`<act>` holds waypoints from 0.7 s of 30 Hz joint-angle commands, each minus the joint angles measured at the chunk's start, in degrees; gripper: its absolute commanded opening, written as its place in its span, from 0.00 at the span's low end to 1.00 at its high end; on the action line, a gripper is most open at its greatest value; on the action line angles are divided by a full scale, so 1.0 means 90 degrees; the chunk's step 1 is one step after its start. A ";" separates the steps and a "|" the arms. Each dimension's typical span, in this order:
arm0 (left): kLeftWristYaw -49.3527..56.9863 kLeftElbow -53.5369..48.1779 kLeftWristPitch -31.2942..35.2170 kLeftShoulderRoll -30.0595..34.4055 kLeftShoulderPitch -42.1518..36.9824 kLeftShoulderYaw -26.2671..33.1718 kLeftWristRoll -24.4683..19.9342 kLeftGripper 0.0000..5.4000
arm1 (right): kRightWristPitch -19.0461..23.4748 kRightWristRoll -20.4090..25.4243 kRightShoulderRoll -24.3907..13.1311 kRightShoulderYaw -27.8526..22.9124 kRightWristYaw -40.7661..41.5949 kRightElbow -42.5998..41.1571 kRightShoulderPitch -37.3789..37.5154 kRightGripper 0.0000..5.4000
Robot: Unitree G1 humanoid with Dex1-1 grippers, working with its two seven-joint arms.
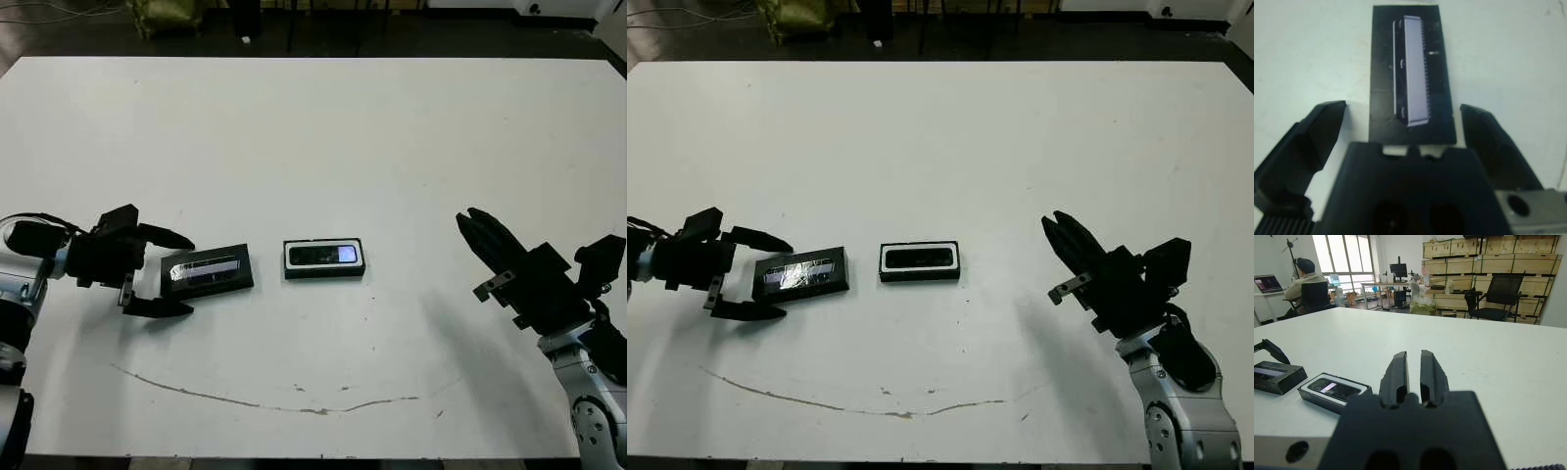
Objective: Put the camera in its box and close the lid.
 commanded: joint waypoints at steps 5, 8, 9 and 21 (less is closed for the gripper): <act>0.0219 -0.0528 0.0923 0.0172 0.0419 0.0093 -0.0011 1.00 | 0.0101 0.0102 -0.0021 0.0004 0.0019 0.0048 0.0085 0.00; 0.0485 -0.0773 0.0951 0.0224 0.0514 0.0093 0.0096 0.98 | 0.0051 0.0100 -0.0033 0.0017 0.0062 0.0051 0.0083 0.00; 0.0564 -0.0856 0.0963 0.0233 0.0556 0.0107 0.0100 0.96 | 0.0046 0.0107 -0.0028 0.0019 0.0065 0.0042 0.0085 0.00; 0.0933 -0.1735 0.2201 0.0227 0.1013 0.0281 -0.0268 0.44 | 0.0100 0.0071 -0.0059 0.0027 0.0023 0.0066 0.0075 0.00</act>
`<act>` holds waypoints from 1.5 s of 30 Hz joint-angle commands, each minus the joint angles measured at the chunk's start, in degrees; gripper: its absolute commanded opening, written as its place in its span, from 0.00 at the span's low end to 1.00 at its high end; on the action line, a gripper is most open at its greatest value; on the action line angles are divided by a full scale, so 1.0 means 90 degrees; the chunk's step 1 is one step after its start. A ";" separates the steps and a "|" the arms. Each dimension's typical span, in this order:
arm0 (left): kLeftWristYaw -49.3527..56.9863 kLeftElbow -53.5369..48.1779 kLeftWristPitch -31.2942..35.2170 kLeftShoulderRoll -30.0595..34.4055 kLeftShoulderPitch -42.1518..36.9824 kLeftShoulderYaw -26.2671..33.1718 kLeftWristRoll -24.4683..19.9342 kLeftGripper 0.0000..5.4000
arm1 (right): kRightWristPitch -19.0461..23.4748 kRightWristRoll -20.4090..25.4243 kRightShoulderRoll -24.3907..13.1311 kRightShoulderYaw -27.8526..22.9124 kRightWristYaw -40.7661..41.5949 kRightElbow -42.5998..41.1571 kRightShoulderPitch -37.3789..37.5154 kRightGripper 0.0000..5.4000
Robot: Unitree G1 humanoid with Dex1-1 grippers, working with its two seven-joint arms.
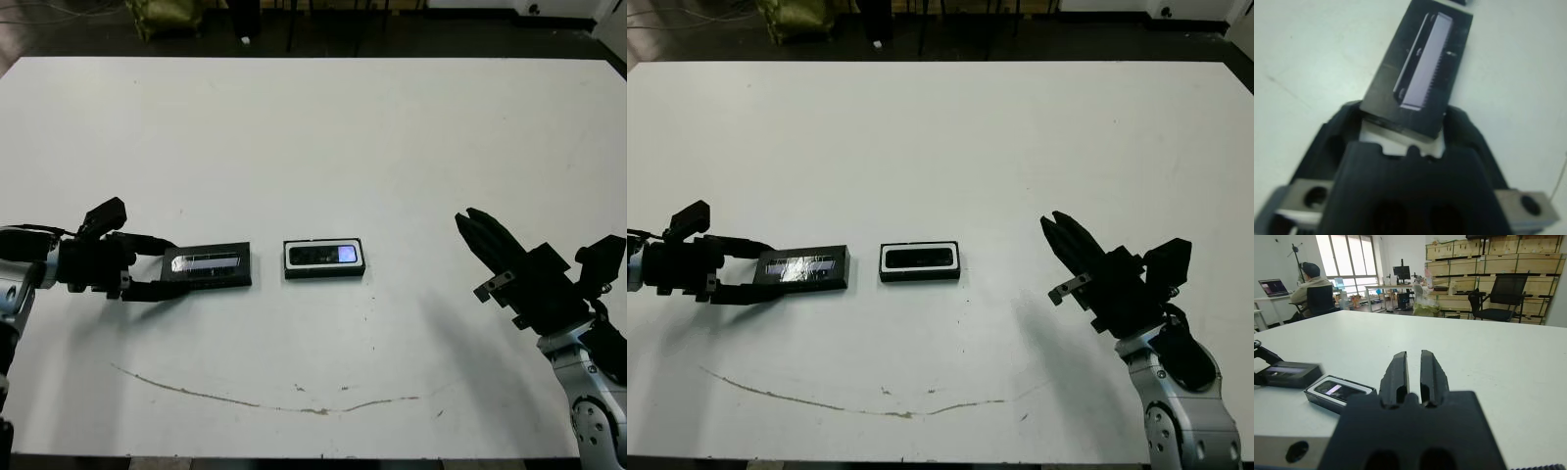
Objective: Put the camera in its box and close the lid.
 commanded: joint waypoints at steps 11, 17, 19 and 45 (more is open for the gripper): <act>-0.0701 0.0332 0.0173 -0.0012 -0.0032 -0.0197 -0.0124 0.36 | 0.0178 -0.0012 -0.0070 0.0005 -0.0021 0.0049 0.0083 0.00; -0.0519 -0.0005 0.0042 0.0002 0.0083 0.0076 -0.0321 0.36 | 0.0169 -0.0132 -0.0113 0.0037 -0.0044 0.0041 0.0091 0.00; -0.0347 -0.0153 0.0148 -0.0086 0.0184 0.0339 -0.0579 0.36 | 0.0180 -0.0132 -0.0098 0.0037 -0.0060 0.0050 0.0092 0.00; 0.0940 -0.1990 0.0663 -0.0850 -0.0146 0.0088 -0.1053 0.36 | 0.0283 -0.0074 -0.0074 0.0084 -0.0103 0.0002 0.0119 0.00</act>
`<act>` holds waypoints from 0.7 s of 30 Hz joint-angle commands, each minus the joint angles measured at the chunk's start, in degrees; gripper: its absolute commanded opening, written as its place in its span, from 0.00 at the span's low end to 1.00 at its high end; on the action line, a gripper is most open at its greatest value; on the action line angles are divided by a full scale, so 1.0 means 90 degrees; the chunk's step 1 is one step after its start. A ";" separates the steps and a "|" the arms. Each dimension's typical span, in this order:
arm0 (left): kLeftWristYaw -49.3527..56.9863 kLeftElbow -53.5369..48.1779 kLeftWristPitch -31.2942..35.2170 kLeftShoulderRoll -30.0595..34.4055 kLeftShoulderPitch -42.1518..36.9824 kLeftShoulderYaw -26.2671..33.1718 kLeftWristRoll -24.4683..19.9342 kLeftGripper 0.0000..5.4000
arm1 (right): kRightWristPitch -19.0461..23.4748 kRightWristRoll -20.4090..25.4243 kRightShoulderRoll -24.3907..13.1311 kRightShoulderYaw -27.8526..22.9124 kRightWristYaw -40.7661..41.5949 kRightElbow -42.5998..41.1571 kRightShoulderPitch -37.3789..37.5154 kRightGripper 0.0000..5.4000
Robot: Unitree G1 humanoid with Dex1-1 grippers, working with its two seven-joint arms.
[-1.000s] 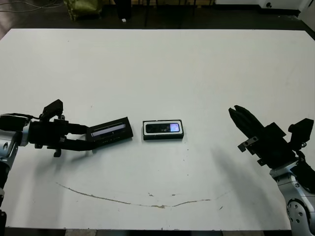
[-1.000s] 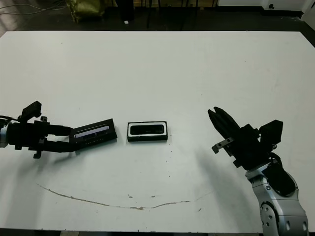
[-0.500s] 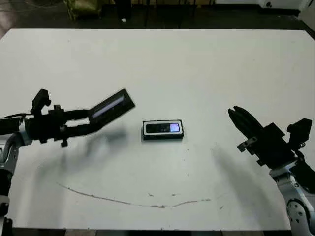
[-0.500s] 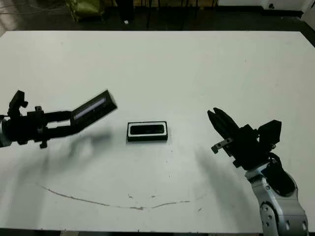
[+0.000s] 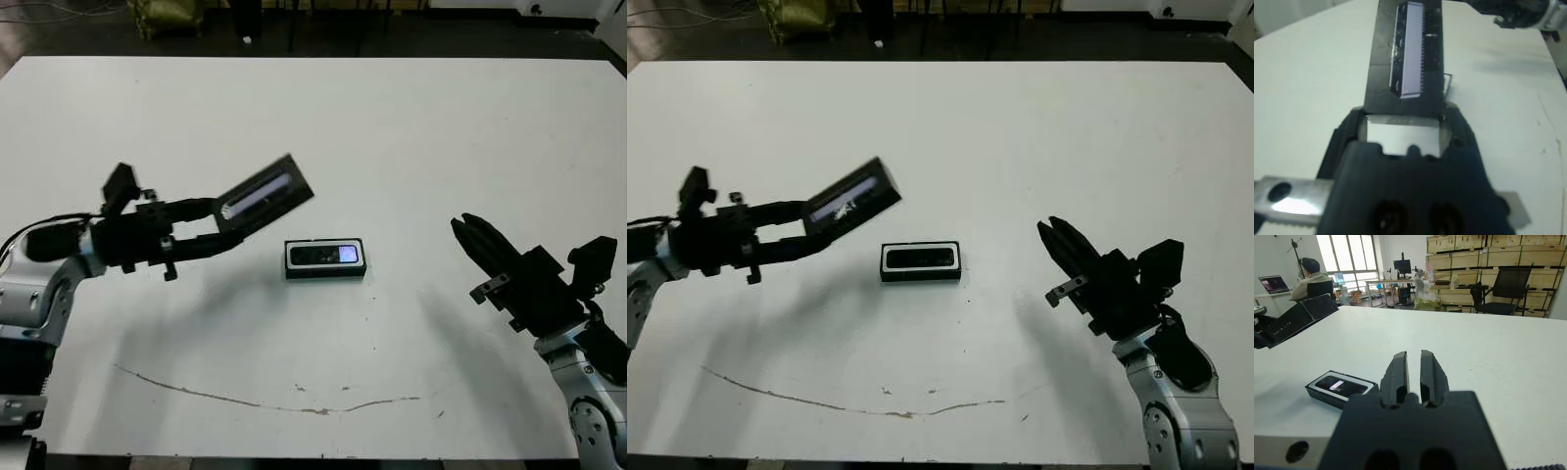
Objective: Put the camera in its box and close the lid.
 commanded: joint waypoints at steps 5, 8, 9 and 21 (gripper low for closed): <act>-0.0210 0.0419 0.0279 0.0093 -0.0636 -0.0768 0.0671 0.36 | 0.0163 -0.0261 -0.0124 0.0035 -0.0142 0.0032 0.0115 0.00; -0.0275 0.0514 0.0503 0.0091 -0.0881 -0.1023 0.0886 0.36 | 0.0151 -0.0294 -0.0130 0.0029 -0.0143 0.0113 0.0103 0.00; -0.0305 0.0575 0.0476 0.0077 -0.0951 -0.1097 0.0968 0.36 | 0.0121 -0.0323 -0.0128 0.0030 -0.0140 0.0160 0.0099 0.00; -0.0657 0.1661 0.0574 -0.0356 -0.1423 -0.1378 0.1174 0.36 | -0.0054 -0.0498 -0.0027 0.0033 -0.0119 0.0441 0.0035 0.00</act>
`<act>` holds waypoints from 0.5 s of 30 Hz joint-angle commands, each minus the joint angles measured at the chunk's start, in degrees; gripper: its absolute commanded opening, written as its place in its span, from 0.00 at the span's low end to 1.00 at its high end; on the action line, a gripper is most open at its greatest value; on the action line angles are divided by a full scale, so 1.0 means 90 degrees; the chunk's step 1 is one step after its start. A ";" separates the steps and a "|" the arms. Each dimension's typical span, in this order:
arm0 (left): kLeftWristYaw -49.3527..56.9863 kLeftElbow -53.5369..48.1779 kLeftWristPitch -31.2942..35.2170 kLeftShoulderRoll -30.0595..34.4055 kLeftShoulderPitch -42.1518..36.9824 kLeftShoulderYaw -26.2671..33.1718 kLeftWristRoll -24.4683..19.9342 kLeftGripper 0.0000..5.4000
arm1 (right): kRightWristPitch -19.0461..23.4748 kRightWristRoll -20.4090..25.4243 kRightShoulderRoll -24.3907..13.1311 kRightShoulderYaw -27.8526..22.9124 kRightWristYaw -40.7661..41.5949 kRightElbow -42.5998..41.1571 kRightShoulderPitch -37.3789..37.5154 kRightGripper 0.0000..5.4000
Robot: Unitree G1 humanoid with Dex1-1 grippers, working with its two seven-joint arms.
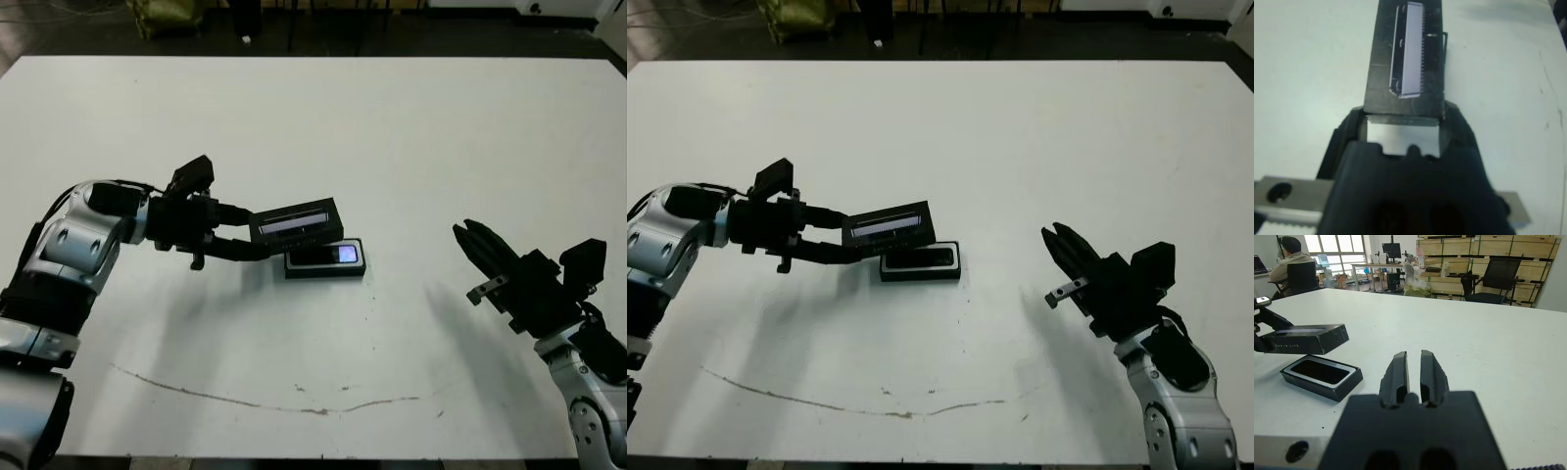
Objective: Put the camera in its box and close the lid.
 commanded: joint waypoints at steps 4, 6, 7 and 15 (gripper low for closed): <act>0.0018 0.0319 -0.0345 -0.0220 0.0121 -0.0025 0.0103 0.36 | -0.0044 -0.0046 -0.0006 0.0005 0.0004 0.0221 0.0033 0.00; 0.0018 0.0391 -0.0492 -0.0278 0.0184 -0.0025 0.0124 0.36 | -0.0055 -0.0045 -0.0004 0.0012 0.0010 0.0240 0.0024 0.00; 0.0014 0.0423 -0.0598 -0.0305 0.0215 -0.0022 0.0135 0.36 | -0.0061 -0.0050 -0.0003 0.0013 0.0008 0.0251 0.0020 0.00; -0.0102 0.0605 -0.0787 -0.0430 0.0289 -0.0043 0.0136 0.36 | 0.0097 -0.0050 -0.0017 0.0038 -0.0108 0.0037 0.0075 0.00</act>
